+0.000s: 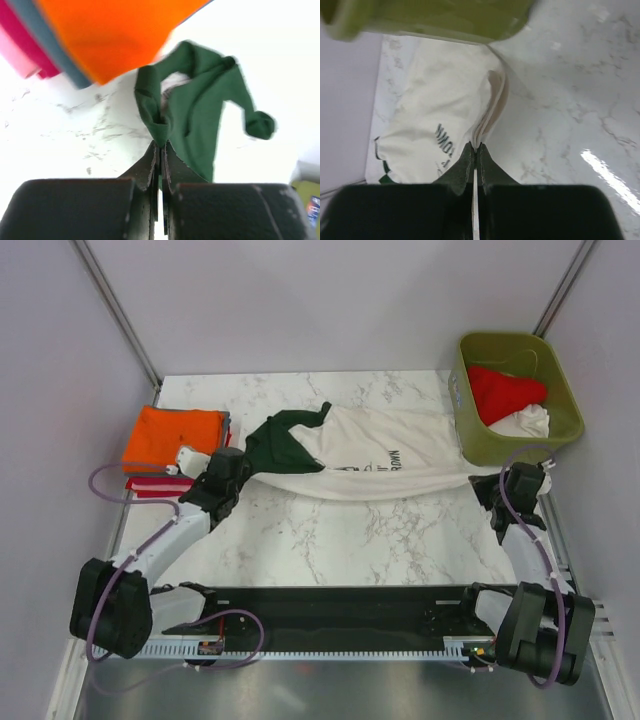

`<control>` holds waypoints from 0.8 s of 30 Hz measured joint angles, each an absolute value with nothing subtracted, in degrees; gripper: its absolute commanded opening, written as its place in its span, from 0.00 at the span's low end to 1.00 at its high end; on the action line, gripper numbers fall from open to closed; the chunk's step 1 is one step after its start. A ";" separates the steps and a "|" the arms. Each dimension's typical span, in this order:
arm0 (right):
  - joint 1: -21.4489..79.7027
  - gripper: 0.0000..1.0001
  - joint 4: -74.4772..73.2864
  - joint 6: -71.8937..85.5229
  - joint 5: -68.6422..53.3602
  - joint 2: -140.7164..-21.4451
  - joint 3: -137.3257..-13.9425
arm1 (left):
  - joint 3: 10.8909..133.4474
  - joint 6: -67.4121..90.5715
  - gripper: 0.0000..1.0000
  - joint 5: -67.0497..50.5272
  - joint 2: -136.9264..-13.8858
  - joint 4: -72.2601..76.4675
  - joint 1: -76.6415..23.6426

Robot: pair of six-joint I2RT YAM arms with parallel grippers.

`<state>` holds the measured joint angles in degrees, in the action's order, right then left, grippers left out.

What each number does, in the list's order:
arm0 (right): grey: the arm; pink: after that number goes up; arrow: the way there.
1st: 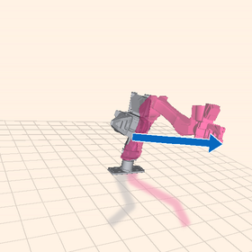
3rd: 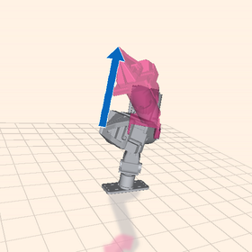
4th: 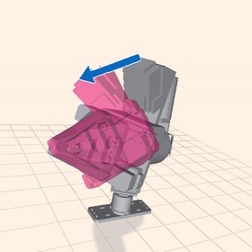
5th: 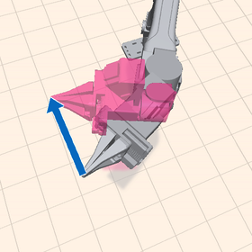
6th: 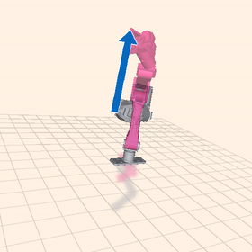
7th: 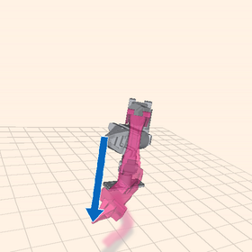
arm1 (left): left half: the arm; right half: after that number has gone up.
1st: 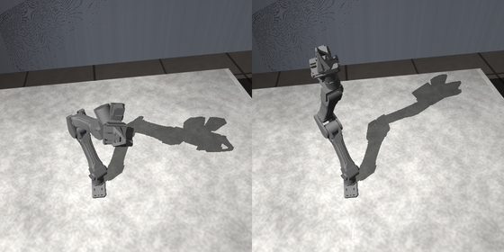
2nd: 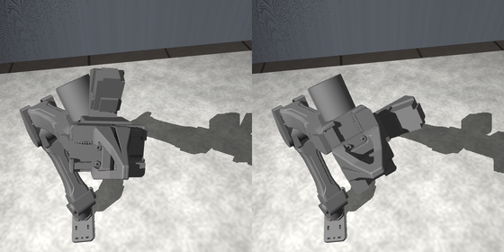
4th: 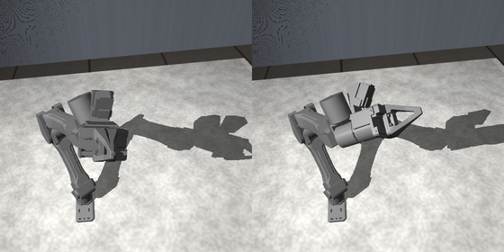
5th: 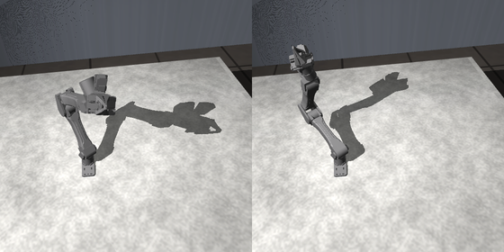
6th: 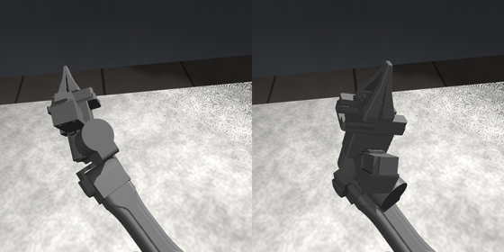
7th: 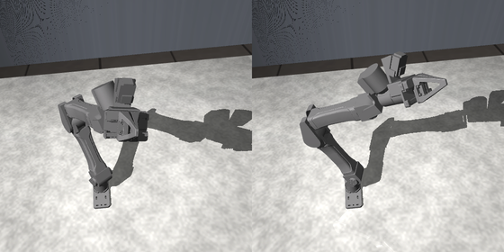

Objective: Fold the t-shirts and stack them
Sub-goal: Fold the tshirt

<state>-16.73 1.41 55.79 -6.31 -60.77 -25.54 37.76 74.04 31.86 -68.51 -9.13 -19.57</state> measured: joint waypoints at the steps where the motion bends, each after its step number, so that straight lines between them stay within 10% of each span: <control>1: -16.73 0.00 -0.23 55.64 -6.92 -60.47 -27.73 | 39.11 73.34 0.02 32.03 -67.37 -10.72 -19.57; 24: -16.71 0.00 -12.01 55.27 -14.06 -48.01 -76.62 | 84.25 50.00 0.02 30.94 -43.62 -24.45 -19.57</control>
